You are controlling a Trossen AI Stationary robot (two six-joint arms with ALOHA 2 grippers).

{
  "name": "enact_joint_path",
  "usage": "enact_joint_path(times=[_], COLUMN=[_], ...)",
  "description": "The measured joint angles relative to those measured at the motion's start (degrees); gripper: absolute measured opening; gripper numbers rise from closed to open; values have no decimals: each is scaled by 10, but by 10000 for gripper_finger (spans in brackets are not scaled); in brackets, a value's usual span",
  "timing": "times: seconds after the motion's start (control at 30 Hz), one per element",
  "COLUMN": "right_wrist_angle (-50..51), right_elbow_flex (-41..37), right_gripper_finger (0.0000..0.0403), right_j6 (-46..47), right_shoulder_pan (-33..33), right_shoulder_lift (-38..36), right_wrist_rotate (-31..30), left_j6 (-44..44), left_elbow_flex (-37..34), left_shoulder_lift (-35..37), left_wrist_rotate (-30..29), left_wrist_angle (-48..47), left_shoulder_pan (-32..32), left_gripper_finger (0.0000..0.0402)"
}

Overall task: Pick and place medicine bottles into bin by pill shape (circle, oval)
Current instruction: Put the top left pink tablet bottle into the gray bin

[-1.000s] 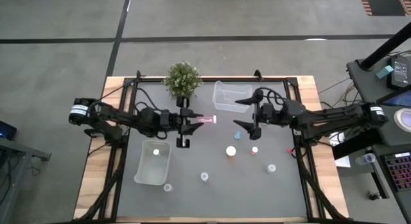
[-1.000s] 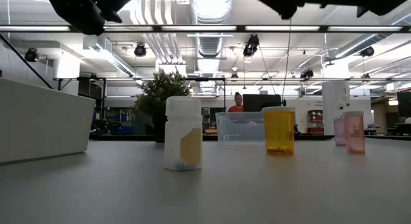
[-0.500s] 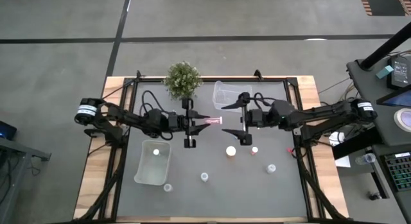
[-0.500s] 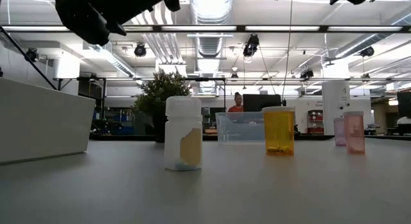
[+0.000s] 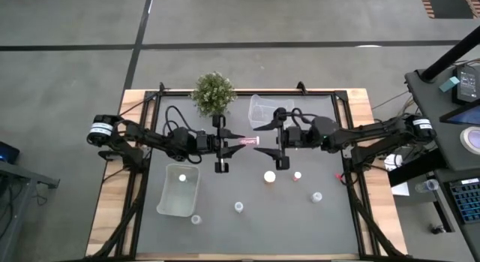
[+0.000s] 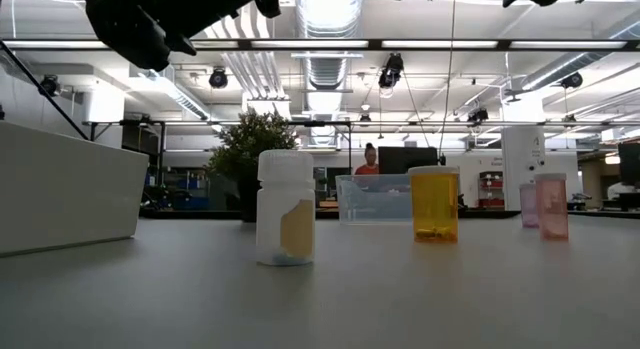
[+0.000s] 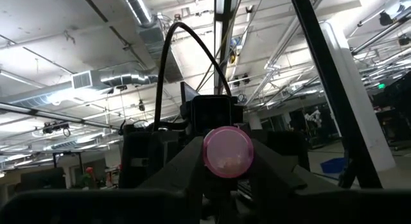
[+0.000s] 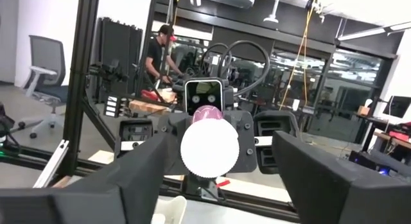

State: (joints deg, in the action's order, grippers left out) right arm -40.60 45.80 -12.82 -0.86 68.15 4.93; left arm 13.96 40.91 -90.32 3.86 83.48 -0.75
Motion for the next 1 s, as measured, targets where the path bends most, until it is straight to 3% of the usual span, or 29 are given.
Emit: enact_joint_path(times=[0.5,0.73,1.0], right_wrist_angle=[1,1,38], right_elbow_flex=[0,0,8], right_gripper_finger=[109,116,112], right_j6=[10,32,56], right_shoulder_pan=[0,0,0], right_shoulder_lift=[0,0,-4], right_wrist_rotate=[-4,-4,-6], left_j6=[-1,-2,-3], left_elbow_flex=[0,0,-12], left_shoulder_lift=[0,0,5], left_wrist_rotate=[-3,-3,-1], left_wrist_angle=[0,-2,-7], left_shoulder_pan=[0,0,0], left_gripper_finger=[84,96,196])
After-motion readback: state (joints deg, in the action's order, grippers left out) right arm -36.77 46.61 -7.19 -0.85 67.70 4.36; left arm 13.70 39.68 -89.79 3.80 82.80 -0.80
